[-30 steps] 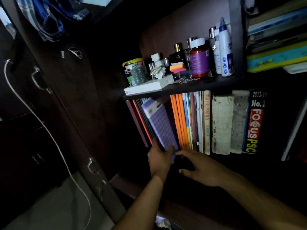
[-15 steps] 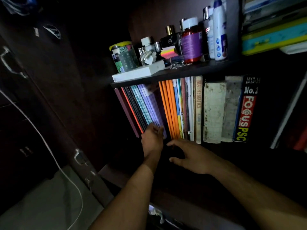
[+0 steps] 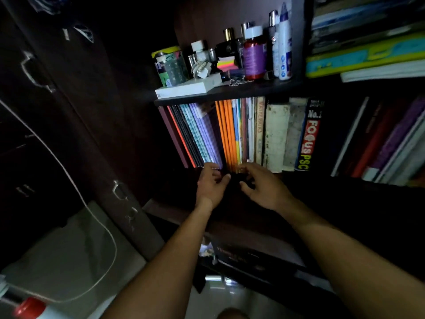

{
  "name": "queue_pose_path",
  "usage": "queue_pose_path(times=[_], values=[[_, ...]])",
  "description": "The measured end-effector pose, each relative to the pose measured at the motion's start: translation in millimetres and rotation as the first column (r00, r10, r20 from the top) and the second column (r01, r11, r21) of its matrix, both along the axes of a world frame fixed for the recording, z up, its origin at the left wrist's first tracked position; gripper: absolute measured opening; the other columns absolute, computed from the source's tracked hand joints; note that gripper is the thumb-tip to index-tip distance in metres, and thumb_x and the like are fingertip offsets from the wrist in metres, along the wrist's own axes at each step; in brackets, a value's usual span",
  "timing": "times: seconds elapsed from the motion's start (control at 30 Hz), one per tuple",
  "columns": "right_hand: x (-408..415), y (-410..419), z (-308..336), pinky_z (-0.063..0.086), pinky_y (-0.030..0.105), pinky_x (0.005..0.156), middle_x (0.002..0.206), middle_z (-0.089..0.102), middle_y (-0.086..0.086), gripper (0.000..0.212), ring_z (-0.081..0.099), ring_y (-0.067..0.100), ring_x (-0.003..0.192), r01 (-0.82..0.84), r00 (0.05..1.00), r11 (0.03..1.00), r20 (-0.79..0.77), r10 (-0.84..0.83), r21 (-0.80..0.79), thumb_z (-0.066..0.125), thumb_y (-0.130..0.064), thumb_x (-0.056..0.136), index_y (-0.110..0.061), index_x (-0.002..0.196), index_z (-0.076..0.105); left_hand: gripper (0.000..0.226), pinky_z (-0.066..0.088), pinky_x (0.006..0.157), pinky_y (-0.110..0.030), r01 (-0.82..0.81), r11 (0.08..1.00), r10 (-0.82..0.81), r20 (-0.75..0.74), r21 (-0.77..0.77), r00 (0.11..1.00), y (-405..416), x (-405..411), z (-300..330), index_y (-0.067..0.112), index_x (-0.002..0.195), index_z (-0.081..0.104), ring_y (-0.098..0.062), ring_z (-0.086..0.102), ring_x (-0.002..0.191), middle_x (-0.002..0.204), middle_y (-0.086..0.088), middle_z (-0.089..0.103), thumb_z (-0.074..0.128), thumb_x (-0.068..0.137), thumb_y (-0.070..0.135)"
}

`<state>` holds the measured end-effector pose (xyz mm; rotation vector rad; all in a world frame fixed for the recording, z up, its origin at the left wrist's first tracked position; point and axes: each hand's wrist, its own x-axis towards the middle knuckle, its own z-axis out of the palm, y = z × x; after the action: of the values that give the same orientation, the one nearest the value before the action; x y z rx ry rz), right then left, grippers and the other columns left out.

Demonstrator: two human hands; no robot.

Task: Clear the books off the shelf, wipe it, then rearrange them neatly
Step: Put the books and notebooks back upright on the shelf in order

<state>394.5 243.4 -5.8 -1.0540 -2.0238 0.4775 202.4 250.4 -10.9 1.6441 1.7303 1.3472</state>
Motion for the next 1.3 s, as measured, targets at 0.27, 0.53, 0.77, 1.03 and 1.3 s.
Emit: queue_pose_path(times=[0.27, 0.53, 0.77, 1.03, 1.3], values=[[49.0, -144.9, 5.3, 0.052, 0.022, 0.089, 0.108, 0.071, -0.002, 0.034, 0.068, 0.006, 0.097, 0.26, 0.901, 0.952, -0.315, -0.299, -0.162, 0.07, -0.009, 0.09, -0.015, 0.122, 0.064, 0.04, 0.053, 0.089, -0.023, 0.344, 0.933, -0.292, 0.332, -0.109, 0.897, -126.1, 76.6, 18.3, 0.026, 0.119, 0.05, -0.014, 0.065, 0.1, 0.116, -0.001, 0.065, 0.074, 0.092, 0.011], [195.4, -372.9, 40.7, 0.059, 0.041, 0.089, 0.108, 0.072, -0.008, 0.031, 0.069, 0.008, 0.102, 0.541, 0.734, 0.8, -0.318, -0.6, -0.261, 0.067, -0.023, 0.093, -0.024, 0.124, 0.061, 0.029, 0.06, 0.087, -0.033, 0.859, 0.492, -0.765, 0.402, -0.141, 0.504, -278.1, 262.0, 54.3, 0.022, 0.119, 0.056, -0.02, 0.07, 0.103, 0.114, -0.008, 0.071, 0.072, 0.094, 0.02], [284.6, -575.6, 50.6, 0.054, 0.025, 0.087, 0.106, 0.071, -0.001, 0.033, 0.067, 0.008, 0.1, 0.822, 0.488, 0.514, -0.165, -0.857, -0.245, 0.068, -0.009, 0.093, -0.011, 0.126, 0.06, 0.028, 0.055, 0.09, -0.038, 0.979, 0.039, -0.971, 0.224, -0.201, 0.085, -428.9, 395.5, 57.1, 0.028, 0.121, 0.055, -0.012, 0.068, 0.101, 0.112, 0.004, 0.071, 0.066, 0.096, 0.029], [364.1, -673.9, 11.2, 0.048, 0.02, 0.077, 0.098, 0.069, -0.003, 0.025, 0.064, 0.0, 0.087, 0.946, 0.129, 0.182, -0.205, -0.97, -0.268, 0.072, -0.007, 0.09, -0.022, 0.109, 0.064, 0.054, 0.049, 0.107, -0.04, 0.928, -0.077, -0.996, 0.078, -0.365, -0.052, -492.0, 443.2, 37.8, 0.027, 0.145, 0.04, -0.011, 0.062, 0.113, 0.139, 0.001, 0.055, 0.066, 0.098, 0.026], [481.0, -702.2, 2.8, 0.045, 0.038, 0.091, 0.108, 0.061, 0.013, 0.024, 0.057, 0.031, 0.102, 0.929, -0.357, -0.333, -0.155, -0.921, -0.162, 0.068, -0.02, 0.084, -0.017, 0.108, 0.065, 0.07, 0.047, 0.101, -0.029, 0.921, -0.003, -0.984, 0.163, -0.391, 0.066, -477.3, 484.7, 23.8, 0.031, 0.151, 0.032, -0.013, 0.052, 0.13, 0.155, 0.006, 0.037, 0.073, 0.094, 0.025]])
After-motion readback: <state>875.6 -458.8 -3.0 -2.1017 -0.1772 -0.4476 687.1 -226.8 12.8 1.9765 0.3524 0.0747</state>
